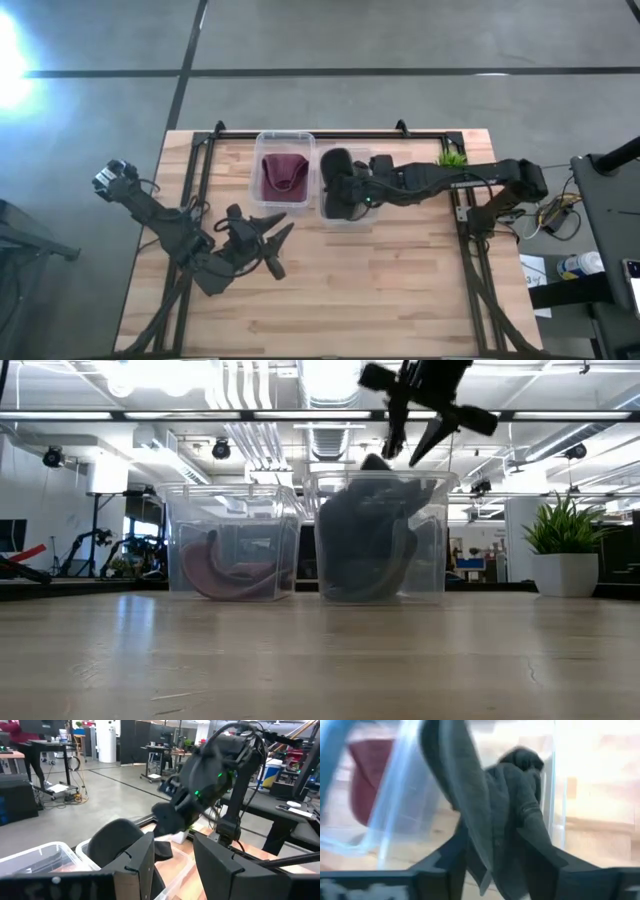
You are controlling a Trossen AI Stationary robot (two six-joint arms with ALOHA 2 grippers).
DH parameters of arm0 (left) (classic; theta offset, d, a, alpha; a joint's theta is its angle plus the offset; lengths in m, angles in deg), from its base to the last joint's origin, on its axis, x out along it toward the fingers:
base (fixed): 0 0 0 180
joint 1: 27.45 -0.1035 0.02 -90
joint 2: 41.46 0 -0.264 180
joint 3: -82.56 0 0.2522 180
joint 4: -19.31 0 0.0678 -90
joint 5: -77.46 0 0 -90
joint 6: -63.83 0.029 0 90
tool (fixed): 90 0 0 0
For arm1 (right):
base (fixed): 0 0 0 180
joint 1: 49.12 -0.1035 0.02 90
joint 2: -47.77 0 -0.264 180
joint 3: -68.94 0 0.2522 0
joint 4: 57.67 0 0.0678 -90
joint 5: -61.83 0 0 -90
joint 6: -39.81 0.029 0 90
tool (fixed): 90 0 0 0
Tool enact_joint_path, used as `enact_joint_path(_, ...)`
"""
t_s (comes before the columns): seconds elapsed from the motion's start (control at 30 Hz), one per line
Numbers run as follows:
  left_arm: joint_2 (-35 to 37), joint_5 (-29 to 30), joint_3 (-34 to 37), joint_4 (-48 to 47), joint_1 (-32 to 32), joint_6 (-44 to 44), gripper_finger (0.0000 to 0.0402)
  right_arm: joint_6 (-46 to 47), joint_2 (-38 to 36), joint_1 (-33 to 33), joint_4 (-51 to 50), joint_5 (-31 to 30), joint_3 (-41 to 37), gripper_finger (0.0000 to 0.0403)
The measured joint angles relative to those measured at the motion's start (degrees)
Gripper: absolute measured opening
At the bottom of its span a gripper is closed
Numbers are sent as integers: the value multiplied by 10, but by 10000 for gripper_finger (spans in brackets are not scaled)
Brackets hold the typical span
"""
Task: Pick & Place hat
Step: Put the black cap into the right transparent bin, then return to Home Position
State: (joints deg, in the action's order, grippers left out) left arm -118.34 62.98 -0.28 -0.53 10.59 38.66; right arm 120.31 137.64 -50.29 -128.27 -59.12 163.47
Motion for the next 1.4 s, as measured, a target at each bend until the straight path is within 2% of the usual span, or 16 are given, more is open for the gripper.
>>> enact_joint_path(0.17,1,-6,0,-4,5,-4,132,-50,-21,-35,1,-59,33,206)
enact_joint_path(0.27,10,-63,0,-6,4,-13,132,-89,-40,-57,1,-68,49,211)
enact_joint_path(0.37,28,-169,0,-7,-12,-57,132,-159,-66,-91,14,-68,53,210)
enact_joint_path(0.5,59,-312,0,-46,-55,-88,132,-260,-115,-168,83,-64,35,203)
enact_joint_path(0.63,78,-453,8,-76,-111,-71,132,-275,-160,-241,107,-64,-5,195)
enact_joint_path(0.7,84,-538,22,-61,-141,-47,132,-276,-186,-273,124,-67,-36,192)
enact_joint_path(0.83,85,-707,57,26,-207,-26,132,-293,-231,-323,186,-65,-114,182)
enact_joint_path(0.9,86,-728,72,28,-244,-19,132,-304,-254,-334,178,-65,-146,178)
enact_joint_path(0.97,87,-716,82,0,-278,-33,132,-314,-280,-335,129,-59,-166,176)
enact_joint_path(1.03,96,-716,91,-36,-300,-130,132,-249,-307,-334,99,-24,-177,176)
enact_joint_path(1.07,102,-716,97,-35,-301,-144,132,-218,-322,-336,108,-18,-185,176)
enact_joint_path(1.1,108,-720,103,-18,-298,-128,132,-225,-336,-340,126,-16,-195,178)
enact_joint_path(1.23,135,-768,135,58,-301,-56,132,-388,-378,-354,262,-16,-235,183)
enact_joint_path(1.33,167,-811,169,95,-314,-25,132,-399,-400,-342,289,-16,-261,184)
enact_joint_path(1.4,195,-820,196,112,-316,-23,132,-395,-409,-340,289,-8,-280,185)
